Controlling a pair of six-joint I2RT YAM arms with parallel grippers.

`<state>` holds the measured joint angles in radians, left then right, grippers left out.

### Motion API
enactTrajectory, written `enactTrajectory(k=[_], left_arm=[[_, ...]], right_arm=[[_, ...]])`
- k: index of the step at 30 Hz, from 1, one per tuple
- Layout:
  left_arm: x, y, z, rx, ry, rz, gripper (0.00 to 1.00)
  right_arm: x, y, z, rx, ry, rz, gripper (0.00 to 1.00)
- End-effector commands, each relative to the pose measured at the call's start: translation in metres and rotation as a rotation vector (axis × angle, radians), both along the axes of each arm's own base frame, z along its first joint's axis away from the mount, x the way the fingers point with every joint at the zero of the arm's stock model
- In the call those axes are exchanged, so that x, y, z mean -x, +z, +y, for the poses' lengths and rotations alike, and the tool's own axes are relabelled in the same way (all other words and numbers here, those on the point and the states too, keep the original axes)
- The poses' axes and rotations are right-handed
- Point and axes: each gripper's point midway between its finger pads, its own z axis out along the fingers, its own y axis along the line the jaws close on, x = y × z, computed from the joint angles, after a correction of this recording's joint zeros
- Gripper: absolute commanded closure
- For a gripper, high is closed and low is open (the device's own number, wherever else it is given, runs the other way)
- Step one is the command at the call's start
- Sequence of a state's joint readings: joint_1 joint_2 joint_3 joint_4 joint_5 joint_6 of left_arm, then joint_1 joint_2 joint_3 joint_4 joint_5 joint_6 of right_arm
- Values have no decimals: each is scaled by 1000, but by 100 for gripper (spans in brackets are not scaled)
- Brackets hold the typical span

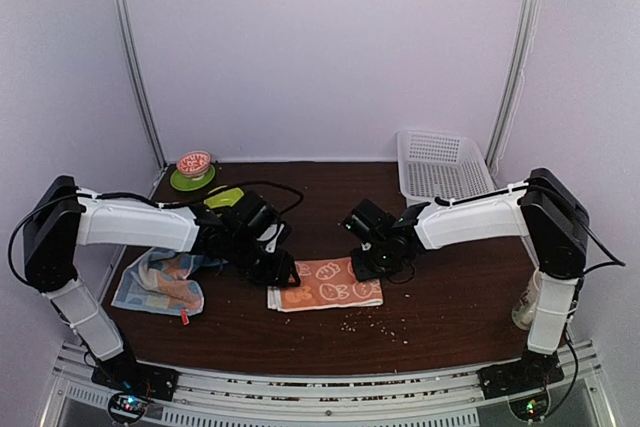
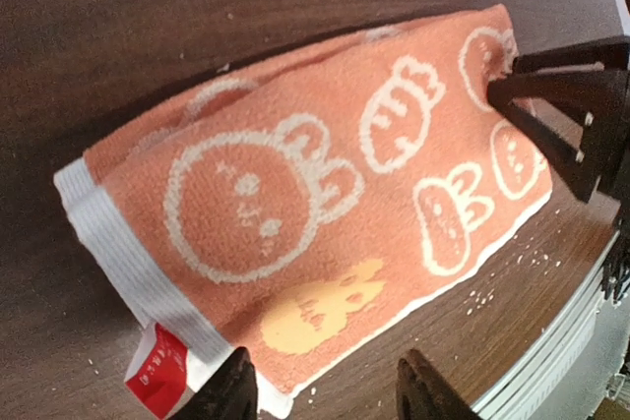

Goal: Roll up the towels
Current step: Smooth out the towel at the center of the board.

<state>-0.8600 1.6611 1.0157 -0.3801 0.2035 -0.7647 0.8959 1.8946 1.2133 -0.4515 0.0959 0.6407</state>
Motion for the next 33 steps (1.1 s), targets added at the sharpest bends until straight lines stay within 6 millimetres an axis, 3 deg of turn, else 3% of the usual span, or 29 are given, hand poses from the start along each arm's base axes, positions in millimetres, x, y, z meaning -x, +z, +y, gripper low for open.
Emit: enactTrajectory(k=[1,10,15,19,22,27,30,33], left_arm=[[13,-32,7,-41,-17,67,50],[34,-87,40,-184,13,172,61],[43,-91,56,-227,19,179,69],[41,-64,59,-222,-6,133,63],[34,-29,56,-194,-18,70,54],[21,35,41,-99,-46,-38,48],[14,53,18,-6,-79,-63,49],[7,47,-3,49,-92,-49,54]], right_arm=[[-10,-9,-20,41,-75,16,60],[-11,-22,-25,-26,-131,97,60],[-13,-20,-29,-39,-143,102,60],[-19,6,-25,-74,-120,58,58],[-22,35,-21,-108,-102,12,56],[-25,79,-2,-150,-28,-71,56],[-22,80,20,-152,35,-71,61],[-20,67,39,-162,64,-29,67]])
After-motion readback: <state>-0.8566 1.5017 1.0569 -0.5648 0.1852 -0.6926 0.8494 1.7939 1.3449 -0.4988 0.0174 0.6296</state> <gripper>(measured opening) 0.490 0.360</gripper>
